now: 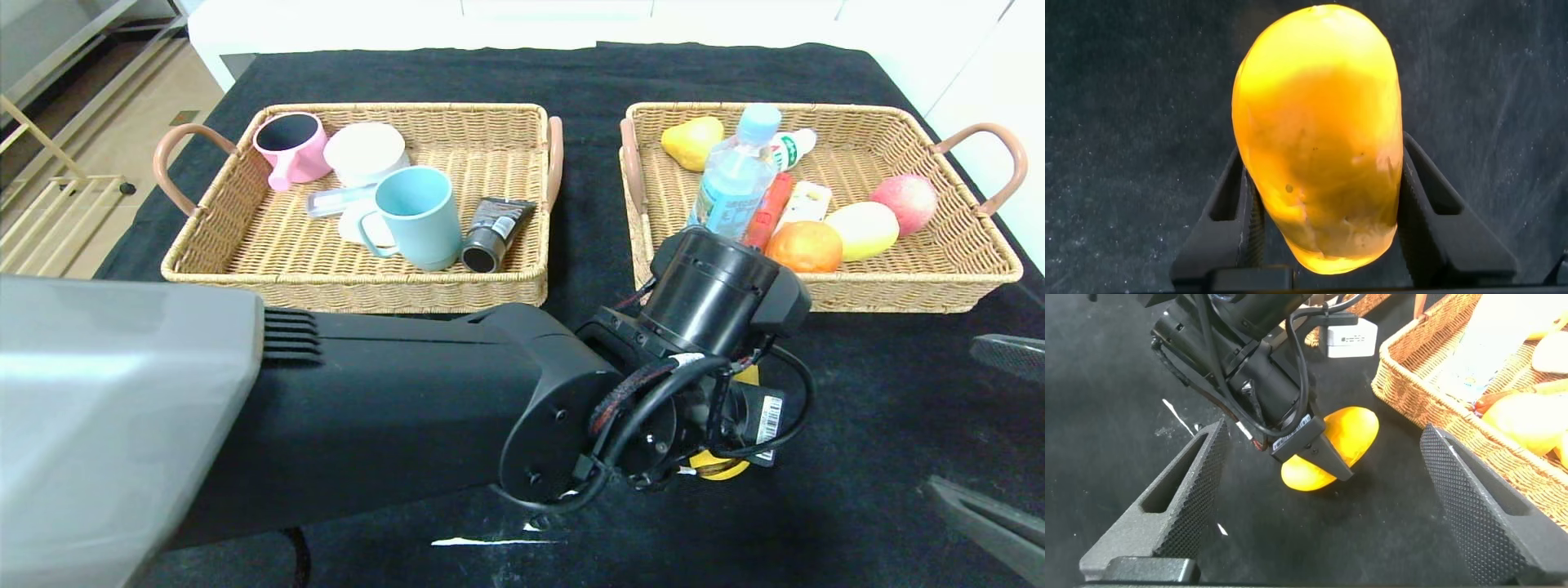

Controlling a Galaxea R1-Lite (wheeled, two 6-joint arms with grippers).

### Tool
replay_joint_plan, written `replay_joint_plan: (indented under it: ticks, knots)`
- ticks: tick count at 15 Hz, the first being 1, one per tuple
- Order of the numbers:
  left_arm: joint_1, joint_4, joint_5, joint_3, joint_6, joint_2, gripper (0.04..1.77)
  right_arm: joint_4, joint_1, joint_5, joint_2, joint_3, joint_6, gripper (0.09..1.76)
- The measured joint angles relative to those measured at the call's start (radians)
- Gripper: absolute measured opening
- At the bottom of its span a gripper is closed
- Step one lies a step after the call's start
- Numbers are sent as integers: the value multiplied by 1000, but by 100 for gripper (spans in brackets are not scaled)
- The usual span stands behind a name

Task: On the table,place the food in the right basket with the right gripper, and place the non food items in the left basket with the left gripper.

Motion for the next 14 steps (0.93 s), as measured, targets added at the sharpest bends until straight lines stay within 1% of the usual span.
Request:
replay_joint_plan:
  ticks: [1, 4, 8, 12, 14]
  knots:
    - [0, -2, 1, 0, 0, 1, 110, 0, 0, 0, 0, 0, -1, 171]
    - [-1, -4, 8, 1, -1, 2, 130, 0, 0, 0, 0, 1, -1, 171]
    - [-1, -1, 16, 19, 3, -14, 146, 0, 1, 0, -3, 1, -1, 171]
    - [0, 1, 11, 111, 21, -96, 156, 1, 1, 0, -10, 1, 0, 171]
    - [3, -7, 10, 191, 109, -169, 160, 5, 1, 6, -12, 0, 0, 171]
